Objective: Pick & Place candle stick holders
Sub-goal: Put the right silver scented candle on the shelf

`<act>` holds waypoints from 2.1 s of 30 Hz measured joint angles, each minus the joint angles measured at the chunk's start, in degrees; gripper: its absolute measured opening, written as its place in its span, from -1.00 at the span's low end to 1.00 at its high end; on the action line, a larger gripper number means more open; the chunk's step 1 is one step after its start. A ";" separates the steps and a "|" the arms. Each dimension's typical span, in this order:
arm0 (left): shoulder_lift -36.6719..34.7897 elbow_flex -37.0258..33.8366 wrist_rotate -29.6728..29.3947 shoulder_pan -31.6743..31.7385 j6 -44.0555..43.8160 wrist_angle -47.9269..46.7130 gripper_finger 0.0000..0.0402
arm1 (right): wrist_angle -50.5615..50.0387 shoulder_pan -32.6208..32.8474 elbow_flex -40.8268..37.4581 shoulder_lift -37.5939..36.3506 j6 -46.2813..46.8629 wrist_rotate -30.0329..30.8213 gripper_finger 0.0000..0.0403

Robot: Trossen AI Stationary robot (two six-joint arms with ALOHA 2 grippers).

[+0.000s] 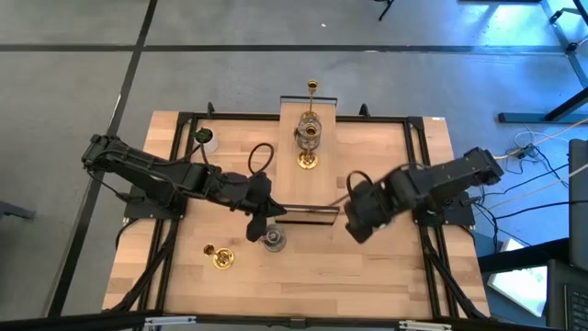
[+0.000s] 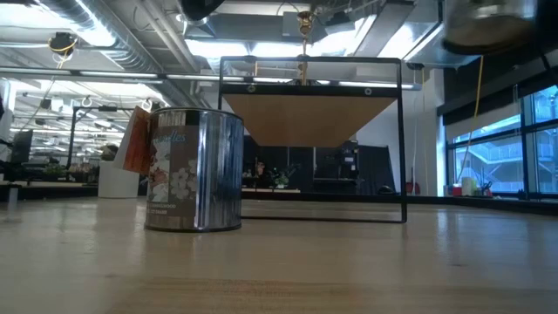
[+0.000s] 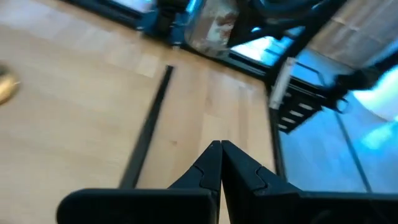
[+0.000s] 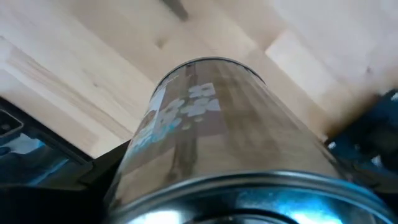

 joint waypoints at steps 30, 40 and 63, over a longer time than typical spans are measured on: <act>-5.28 -22.28 -3.18 8.23 -19.16 7.73 -0.99 | 0.12 -12.69 11.15 0.58 -12.22 9.03 0.75; -3.88 -22.34 -1.48 10.70 -20.51 6.51 -0.99 | 0.54 -12.69 11.15 0.58 -12.21 9.42 0.75; -2.23 -22.34 0.10 10.69 -20.25 9.86 -0.99 | 2.56 -12.66 11.10 0.58 -12.17 10.41 0.75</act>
